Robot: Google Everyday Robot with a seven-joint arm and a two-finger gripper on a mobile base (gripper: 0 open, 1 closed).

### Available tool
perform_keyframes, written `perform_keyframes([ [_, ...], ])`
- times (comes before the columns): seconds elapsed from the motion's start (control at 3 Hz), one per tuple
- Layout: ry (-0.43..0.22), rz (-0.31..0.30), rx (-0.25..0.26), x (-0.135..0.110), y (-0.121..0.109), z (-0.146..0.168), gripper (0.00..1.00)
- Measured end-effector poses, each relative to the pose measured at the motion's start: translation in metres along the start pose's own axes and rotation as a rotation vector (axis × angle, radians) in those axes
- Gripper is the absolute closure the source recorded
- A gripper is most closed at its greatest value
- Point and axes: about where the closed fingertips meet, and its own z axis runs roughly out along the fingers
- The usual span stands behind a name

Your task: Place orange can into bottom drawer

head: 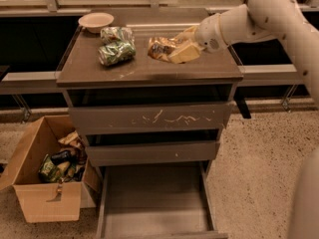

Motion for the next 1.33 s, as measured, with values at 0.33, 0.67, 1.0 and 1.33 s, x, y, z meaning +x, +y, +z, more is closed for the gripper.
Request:
perform_keyframes([
  [0.33, -0.058, 0.040, 0.009, -0.009, 0.050, -0.043, 1.00],
  [0.67, -0.027, 0.083, -0.040, 0.019, 0.077, -0.033, 1.00],
  [1.0, -0.027, 0.082, -0.042, 0.018, 0.077, -0.032, 1.00],
  [1.33, 0.019, 0.102, -0.077, 0.037, 0.089, -0.022, 1.00],
])
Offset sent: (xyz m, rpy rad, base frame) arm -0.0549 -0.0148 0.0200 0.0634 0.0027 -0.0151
